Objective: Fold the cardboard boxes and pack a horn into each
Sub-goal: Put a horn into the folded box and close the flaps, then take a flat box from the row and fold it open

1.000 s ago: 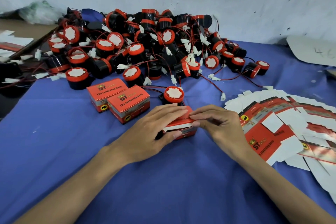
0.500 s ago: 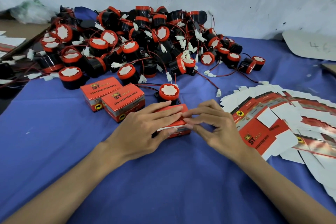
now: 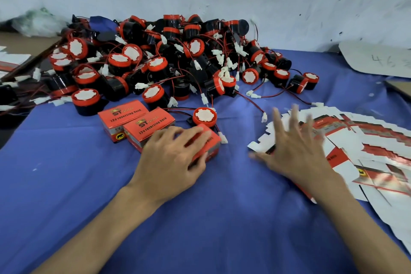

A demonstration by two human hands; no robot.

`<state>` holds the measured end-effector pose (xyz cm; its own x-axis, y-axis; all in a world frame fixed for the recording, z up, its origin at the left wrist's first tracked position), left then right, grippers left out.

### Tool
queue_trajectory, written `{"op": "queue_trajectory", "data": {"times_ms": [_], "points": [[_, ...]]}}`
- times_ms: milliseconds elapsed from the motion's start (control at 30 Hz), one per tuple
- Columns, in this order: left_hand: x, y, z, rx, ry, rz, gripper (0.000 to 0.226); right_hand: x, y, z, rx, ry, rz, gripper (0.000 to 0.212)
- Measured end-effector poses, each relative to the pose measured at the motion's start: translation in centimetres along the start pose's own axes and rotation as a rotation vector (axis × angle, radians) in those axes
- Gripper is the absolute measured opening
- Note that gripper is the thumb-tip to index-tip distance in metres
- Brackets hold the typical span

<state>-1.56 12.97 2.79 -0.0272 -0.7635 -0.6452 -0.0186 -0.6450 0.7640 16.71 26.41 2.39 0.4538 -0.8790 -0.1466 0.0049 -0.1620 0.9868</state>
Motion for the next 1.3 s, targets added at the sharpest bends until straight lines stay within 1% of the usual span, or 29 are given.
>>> {"op": "queue_trajectory", "data": {"times_ms": [33, 67, 100, 133, 200, 233, 267, 300, 367, 400, 433, 467, 500, 533, 567, 600, 633, 667, 733, 833, 900, 967, 1033, 1067, 1100, 1133, 1200, 1267, 1300], "points": [[0.0, -0.1, 0.7, -0.062, 0.060, 0.013, 0.042, 0.2, -0.7, -1.4, 0.035, -0.111, 0.167, 0.102], [0.1, -0.3, 1.3, -0.118, 0.114, 0.041, 0.046, 0.6, -1.0, -1.9, 0.065, -0.130, 0.251, 0.099], [0.1, -0.5, 1.9, -0.156, 0.151, 0.064, 0.050, 0.9, -1.0, -1.9, 0.103, -0.098, 0.266, 0.090], [0.1, -0.5, 2.2, -0.168, 0.171, 0.072, 0.053, 1.1, -0.7, -1.5, 0.134, -0.055, 0.231, 0.078], [-0.1, 0.1, 2.0, -0.111, 0.154, 0.025, 0.047, 1.5, 0.7, 0.2, 0.182, 0.057, 0.094, 0.048], [-0.3, 0.5, 1.6, -0.038, 0.122, -0.019, 0.042, 1.7, 1.6, 1.2, 0.203, 0.121, 0.011, 0.033], [-0.4, 0.9, 1.1, 0.067, 0.091, -0.057, 0.036, 2.1, 2.6, 2.2, 0.223, 0.182, -0.093, 0.019], [-0.4, 1.3, 0.7, 0.196, 0.074, -0.081, 0.032, 2.3, 3.6, 2.6, 0.197, 0.196, -0.177, 0.010], [-0.5, 1.7, 0.2, 0.478, 0.107, -0.072, 0.027, 3.1, 6.8, 1.8, -0.066, 0.147, -0.499, 0.022], [-0.5, 1.8, 0.2, 0.625, 0.159, -0.052, 0.027, 3.7, 8.6, 1.1, -0.166, 0.129, -0.670, 0.023], [-0.6, 1.8, 0.2, 0.789, 0.225, -0.034, 0.027, 4.3, 10.4, 0.6, -0.201, 0.148, -0.819, 0.018], [-0.9, 1.6, 0.4, 0.975, 0.309, -0.019, 0.026, 4.6, 11.7, 0.4, -0.225, 0.183, -0.922, 0.014], [-0.9, 1.5, 0.8, 1.177, 0.412, 0.013, 0.024, 4.5, 12.5, 0.5, -0.281, 0.226, -0.942, 0.017], [-1.3, 1.0, 1.1, 1.372, 0.523, 0.062, 0.024, 3.7, 12.5, 0.9, -0.376, 0.284, -0.864, 0.019], [-1.6, 0.5, 1.0, 1.543, 0.628, 0.163, 0.026, 2.8, 11.7, 1.7, -0.481, 0.342, -0.738, 0.020], [-1.7, -0.1, 0.6, 1.645, 0.711, 0.302, 0.034, 2.0, 10.3, 2.8, -0.559, 0.380, -0.593, 0.021], [-1.4, -0.5, -0.1, 1.670, 0.774, 0.444, 0.044, 1.5, 8.4, 4.2, -0.594, 0.403, -0.464, 0.022], [-0.8, -1.0, -0.6, 1.668, 0.805, 0.556, 0.044, 1.4, 6.7, 5.4, -0.618, 0.434, -0.393, 0.023], [0.4, -1.6, -1.3, 1.684, 0.811, 0.667, 0.024, 1.5, 4.0, 7.2, -0.669, 0.477, -0.343, 0.024], [1.9, -1.9, -1.7, 1.739, 0.873, 0.794, 0.017, 1.7, 2.0, 7.5, -0.798, 0.432, -0.292, 0.027], [2.1, -2.1, -2.1, 1.822, 0.912, 0.884, 0.019, 1.5, 1.4, 7.0, -0.902, 0.357, -0.272, 0.021], [2.2, -2.1, -2.8, 1.812, 0.813, 0.945, 0.019, 1.3, 1.4, 6.7, -0.956, 0.295, -0.267, 0.019], [2.5, -1.8, -4.0, 1.716, 0.659, 0.998, 0.031, 1.2, 1.6, 6.5, -0.977, 0.275, -0.299, 0.022], [2.7, -1.8, -4.6, 1.669, 0.605, 1.010, 0.038, 1.3, 1.6, 6.5, -0.997, 0.277, -0.304, 0.019], [2.9, -1.9, -4.9, 1.628, 0.565, 1.002, 0.038, 1.4, 1.7, 6.5, -1.029, 0.282, -0.300, 0.015], [2.8, -1.9, -5.2, 1.619, 0.538, 0.959, 0.030, 1.5, 1.9, 6.5, -1.066, 0.292, -0.304, 0.013], [2.2, -2.0, -5.0, 1.626, 0.530, 0.794, 0.016, 1.6, 2.6, 6.4, -1.159, 0.332, -0.339, 0.011], [1.4, -1.8, -3.9, 1.545, 0.502, 0.593, 0.020, 2.0, 3.2, 6.7, -1.227, 0.432, -0.329, 0.008], [0.9, -1.4, -3.4, 1.499, 0.468, 0.531, 0.020, 2.3, 3.3, 7.1, -1.220, 0.500, -0.297, 0.012]]}}
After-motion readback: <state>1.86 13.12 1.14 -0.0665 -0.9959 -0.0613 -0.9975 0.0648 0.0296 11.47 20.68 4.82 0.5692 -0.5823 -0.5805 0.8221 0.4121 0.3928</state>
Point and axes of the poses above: each hand's wrist, its own x-axis away from the middle knuckle, its own y-axis out of the back of the hand, z = x × y, the point moved 6 cm from there along -x, towards the middle knuckle, and after that the axes turned 4 degrees about y, right-handed, at the moved point
